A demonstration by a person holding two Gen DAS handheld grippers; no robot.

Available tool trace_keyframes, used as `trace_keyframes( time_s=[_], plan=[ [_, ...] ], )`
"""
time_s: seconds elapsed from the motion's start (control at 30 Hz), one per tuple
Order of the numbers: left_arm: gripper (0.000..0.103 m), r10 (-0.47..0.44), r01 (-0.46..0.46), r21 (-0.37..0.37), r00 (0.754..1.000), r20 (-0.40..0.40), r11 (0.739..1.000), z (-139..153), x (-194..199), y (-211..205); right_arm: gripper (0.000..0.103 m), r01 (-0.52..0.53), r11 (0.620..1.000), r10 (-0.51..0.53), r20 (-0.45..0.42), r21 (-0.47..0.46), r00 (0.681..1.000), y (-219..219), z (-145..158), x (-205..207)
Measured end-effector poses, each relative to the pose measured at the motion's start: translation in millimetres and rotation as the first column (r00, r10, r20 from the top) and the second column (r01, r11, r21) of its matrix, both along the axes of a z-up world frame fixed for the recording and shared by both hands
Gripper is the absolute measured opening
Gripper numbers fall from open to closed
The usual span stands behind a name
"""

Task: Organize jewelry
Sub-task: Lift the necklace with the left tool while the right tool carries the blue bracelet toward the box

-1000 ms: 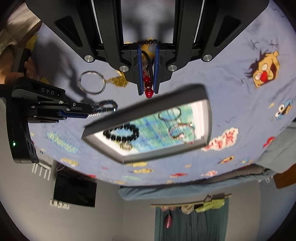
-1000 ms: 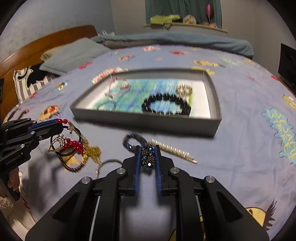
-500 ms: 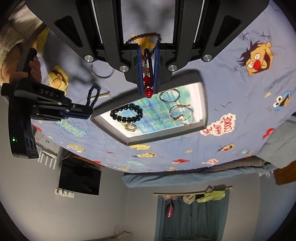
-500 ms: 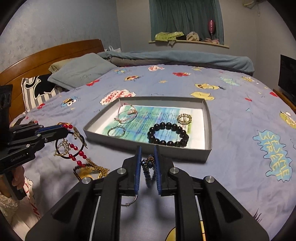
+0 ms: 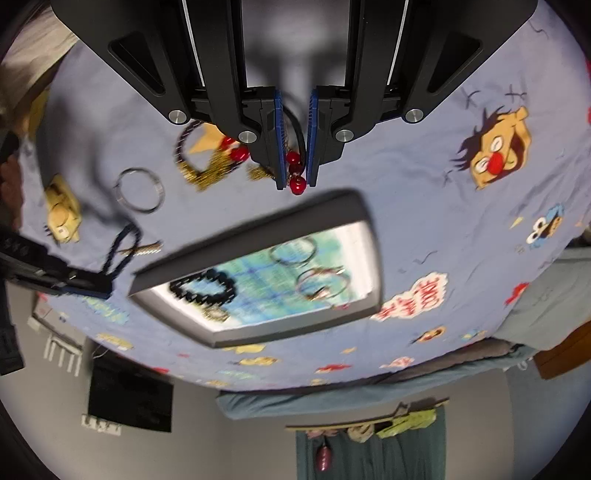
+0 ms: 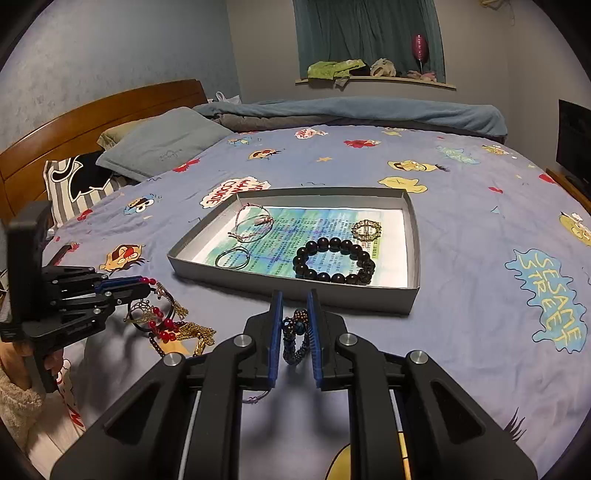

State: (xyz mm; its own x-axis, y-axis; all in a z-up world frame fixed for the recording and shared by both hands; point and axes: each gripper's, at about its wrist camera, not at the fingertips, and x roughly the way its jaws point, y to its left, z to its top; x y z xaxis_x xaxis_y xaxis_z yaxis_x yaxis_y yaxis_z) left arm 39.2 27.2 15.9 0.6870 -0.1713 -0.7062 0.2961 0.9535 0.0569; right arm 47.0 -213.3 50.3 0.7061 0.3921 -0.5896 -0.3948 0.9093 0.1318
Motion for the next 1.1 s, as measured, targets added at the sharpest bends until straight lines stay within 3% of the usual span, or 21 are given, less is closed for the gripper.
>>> trace_keyframes(
  time_s=[0.2,0.33,0.47,0.7,1.1],
  plan=[
    [0.011,0.058,-0.057,0.04,0.998,-0.035,0.998,-12.4,6.9,18.3,0.013,-0.001,1.0,0.001,-0.005,0.001,1.0,-0.4,-0.8,-0.2],
    [0.012,0.045,-0.046,-0.016,0.999,-0.022,0.999,-5.8,1.9,26.9,0.013,-0.002,1.0,0.002,-0.007,0.002,1.0,-0.4,-0.9,1.4],
    [0.026,-0.004,0.002,-0.058,1.0,-0.024,0.998,-1.0,-5.8,19.8,0.013,0.0,1.0,0.0,-0.01,0.003,1.0,-0.9,-1.6,1.9],
    [0.027,-0.033,0.034,0.02,0.997,-0.063,0.999,-11.6,-14.7,-0.8,0.013,0.002,1.0,-0.002,-0.014,0.003,1.0,-0.8,-2.7,2.6],
    [0.027,-0.007,0.002,-0.05,0.994,-0.105,0.999,-15.4,-15.0,14.5,0.013,-0.001,1.0,0.001,-0.016,0.001,1.0,-0.1,-3.2,3.6]
  ],
)
